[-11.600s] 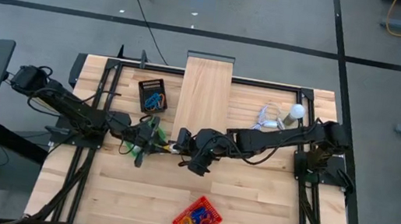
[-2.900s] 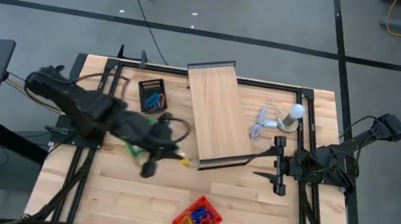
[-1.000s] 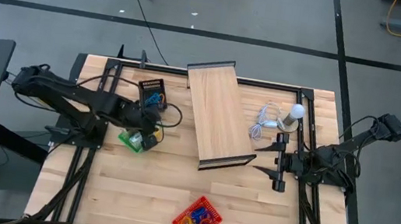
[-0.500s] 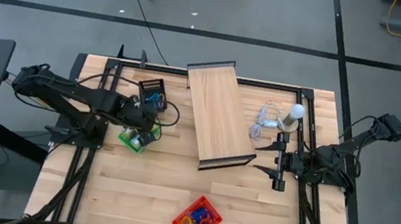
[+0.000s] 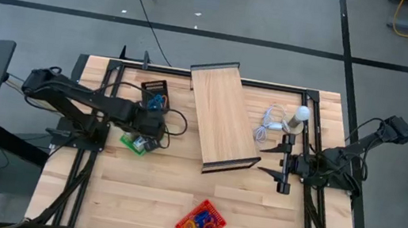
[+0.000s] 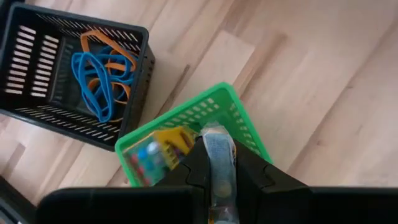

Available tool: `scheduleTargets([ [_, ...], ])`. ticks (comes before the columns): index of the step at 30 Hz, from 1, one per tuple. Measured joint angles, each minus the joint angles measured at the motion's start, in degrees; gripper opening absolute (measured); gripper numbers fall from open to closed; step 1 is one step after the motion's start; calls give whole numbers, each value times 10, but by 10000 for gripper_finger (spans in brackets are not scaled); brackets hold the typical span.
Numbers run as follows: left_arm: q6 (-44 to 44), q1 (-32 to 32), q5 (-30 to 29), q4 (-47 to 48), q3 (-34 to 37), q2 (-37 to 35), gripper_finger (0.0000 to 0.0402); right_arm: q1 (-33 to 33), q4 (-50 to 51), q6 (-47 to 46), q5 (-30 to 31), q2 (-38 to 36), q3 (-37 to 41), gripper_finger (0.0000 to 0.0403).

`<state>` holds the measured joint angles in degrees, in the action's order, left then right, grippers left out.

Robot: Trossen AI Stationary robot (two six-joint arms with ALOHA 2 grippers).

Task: Pick & Place Office Desk Supplies
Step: Put the small yellow crayon box into the green basket

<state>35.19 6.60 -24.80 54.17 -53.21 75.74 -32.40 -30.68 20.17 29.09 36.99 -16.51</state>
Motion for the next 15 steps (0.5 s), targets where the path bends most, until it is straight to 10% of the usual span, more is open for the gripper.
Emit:
scheduleTargets([
  [15, -73, -39, 64, -57, 36, 22, 43, 0, 36, -77, 38, 1, 0, 242],
])
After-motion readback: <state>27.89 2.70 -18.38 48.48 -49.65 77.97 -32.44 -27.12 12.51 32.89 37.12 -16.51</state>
